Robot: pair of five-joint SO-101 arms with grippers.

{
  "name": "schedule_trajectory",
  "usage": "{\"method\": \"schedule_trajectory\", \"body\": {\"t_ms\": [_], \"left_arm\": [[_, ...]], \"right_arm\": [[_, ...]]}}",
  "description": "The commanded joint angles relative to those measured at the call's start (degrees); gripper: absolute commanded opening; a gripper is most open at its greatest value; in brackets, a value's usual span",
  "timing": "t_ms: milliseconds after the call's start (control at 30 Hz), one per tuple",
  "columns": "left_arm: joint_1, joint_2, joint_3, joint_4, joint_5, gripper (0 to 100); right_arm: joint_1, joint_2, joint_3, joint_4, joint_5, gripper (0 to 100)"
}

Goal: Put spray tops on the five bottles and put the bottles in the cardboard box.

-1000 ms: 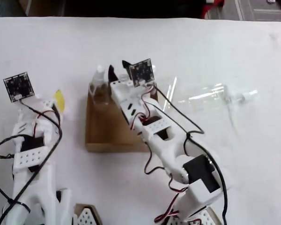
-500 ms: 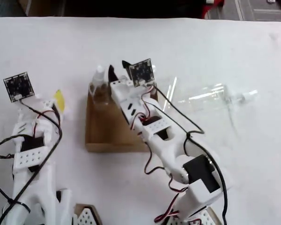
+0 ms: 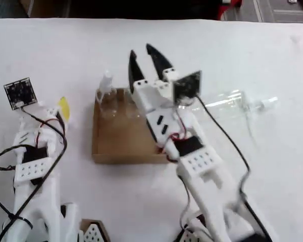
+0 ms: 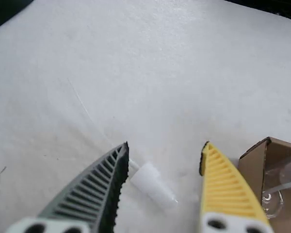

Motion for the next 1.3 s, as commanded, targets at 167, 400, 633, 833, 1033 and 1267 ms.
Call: {"method": "schedule_trajectory", "body": {"t_ms": [167,400,633,833,1033,1267], "left_arm": [[0.4,-0.13,-0.7,-1.76,-0.7,23],[0.4,-0.13,-0.62,-1.67,-0.7,23],[0.4,-0.48,-0.7,-1.67,-4.84,23],[0.31,-0.22,-2.64,0.26,-6.33,23],[-0.4,-0.13,-10.64,12.04,-8.09,23],[-6.55,-0.13,-24.53,25.93,-13.1,23]], "right_arm": [[5.58,-42.51,-0.09,38.29,1.05,12.7],[19.12,-56.22,5.54,58.15,1.05,12.7],[30.29,-68.09,25.32,59.56,0.79,12.7],[34.77,-67.3,39.12,48.92,0.97,12.7],[35.56,-67.38,43.69,43.38,0.97,12.7],[35.38,-67.38,43.69,45.49,0.97,12.7]]}}
